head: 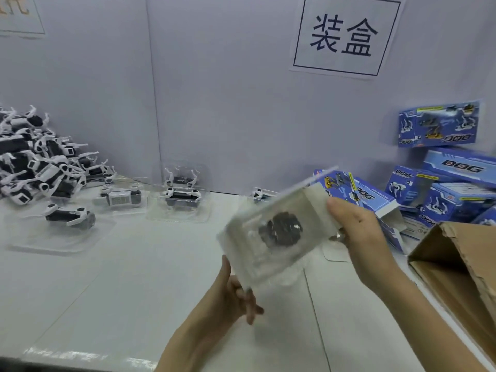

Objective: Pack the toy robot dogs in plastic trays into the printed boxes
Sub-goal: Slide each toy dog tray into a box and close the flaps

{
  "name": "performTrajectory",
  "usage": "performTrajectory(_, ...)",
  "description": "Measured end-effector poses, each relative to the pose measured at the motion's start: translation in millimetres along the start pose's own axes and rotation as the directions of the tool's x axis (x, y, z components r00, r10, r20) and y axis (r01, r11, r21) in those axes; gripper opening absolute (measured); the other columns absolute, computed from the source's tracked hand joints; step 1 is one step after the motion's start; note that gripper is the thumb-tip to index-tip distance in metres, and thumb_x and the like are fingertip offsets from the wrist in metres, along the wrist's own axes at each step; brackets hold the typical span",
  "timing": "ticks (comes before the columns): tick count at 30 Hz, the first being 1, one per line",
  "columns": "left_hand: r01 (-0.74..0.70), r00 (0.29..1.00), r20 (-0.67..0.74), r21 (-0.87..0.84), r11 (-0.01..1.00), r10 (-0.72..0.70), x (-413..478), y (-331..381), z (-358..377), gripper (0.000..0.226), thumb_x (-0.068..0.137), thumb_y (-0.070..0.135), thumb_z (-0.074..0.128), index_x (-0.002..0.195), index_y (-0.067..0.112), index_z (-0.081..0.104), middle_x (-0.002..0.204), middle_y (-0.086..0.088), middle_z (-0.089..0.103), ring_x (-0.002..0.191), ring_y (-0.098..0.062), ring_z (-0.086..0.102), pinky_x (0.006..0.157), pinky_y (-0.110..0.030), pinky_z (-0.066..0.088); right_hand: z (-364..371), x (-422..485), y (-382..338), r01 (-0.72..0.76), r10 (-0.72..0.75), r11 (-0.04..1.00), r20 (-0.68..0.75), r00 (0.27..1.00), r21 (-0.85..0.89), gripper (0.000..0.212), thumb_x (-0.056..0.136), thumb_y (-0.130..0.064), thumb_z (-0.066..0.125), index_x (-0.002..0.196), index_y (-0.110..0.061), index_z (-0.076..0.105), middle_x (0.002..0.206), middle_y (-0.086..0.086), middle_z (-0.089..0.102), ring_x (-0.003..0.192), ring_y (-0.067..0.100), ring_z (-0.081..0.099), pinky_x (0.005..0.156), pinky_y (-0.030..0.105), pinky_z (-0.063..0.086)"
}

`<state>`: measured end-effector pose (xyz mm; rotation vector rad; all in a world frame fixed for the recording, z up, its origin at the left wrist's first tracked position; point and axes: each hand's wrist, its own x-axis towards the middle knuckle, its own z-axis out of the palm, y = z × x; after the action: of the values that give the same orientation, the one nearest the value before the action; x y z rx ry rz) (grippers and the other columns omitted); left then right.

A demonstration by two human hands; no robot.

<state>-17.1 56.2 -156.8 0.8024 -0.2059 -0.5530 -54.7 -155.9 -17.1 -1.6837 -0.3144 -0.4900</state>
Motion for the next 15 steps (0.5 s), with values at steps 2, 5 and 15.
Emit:
performTrajectory(2, -0.042, 0.999, -0.014, -0.005, 0.999, 0.042, -3.0, 4.9, -2.0, 0.071, 0.103, 0.051, 0.032, 0.05, 0.009, 0.055, 0.038, -0.004, 0.037, 0.034, -0.017, 0.037, 0.059, -0.035, 0.053, -6.7, 2.9, 0.0, 0.01, -0.013, 0.999, -0.07, 0.997, -0.049, 0.027, 0.099, -0.019, 0.056, 0.083, -0.02, 0.078, 0.078, 0.014, 0.066, 0.069, 0.019, 0.061, 0.052, 0.027, 0.056)
performTrajectory(5, -0.047, 0.998, 0.046, -0.006, 0.999, 0.048, -9.9, 11.1, -4.5, 0.057, 0.085, 0.053, 0.067, 0.052, 0.008, 0.056, 0.034, -0.002, 0.033, 0.029, -0.011, 0.03, 0.049, -0.031, 0.05, -8.6, 1.8, 2.6, -0.017, -0.015, 0.985, -0.182, 0.983, -0.169, 0.031, 0.1, -0.016, 0.057, 0.077, -0.024, 0.077, 0.078, 0.016, 0.063, 0.062, 0.019, 0.055, 0.043, 0.028, 0.053)
performTrajectory(15, -0.052, 0.761, 0.604, -0.307, 0.95, 0.237, -20.3, 19.9, -1.3, 0.037, 0.108, 0.024, 0.041, 0.133, -0.002, 0.049, 0.103, -0.018, 0.069, 0.045, -0.013, 0.037, 0.069, -0.025, 0.057, -3.7, 1.3, 3.8, -0.218, 0.173, 0.963, -0.256, 0.951, -0.157, 0.029, 0.095, -0.009, 0.057, 0.069, -0.007, 0.069, 0.063, 0.007, 0.059, 0.047, 0.015, 0.056, 0.041, 0.029, 0.051)
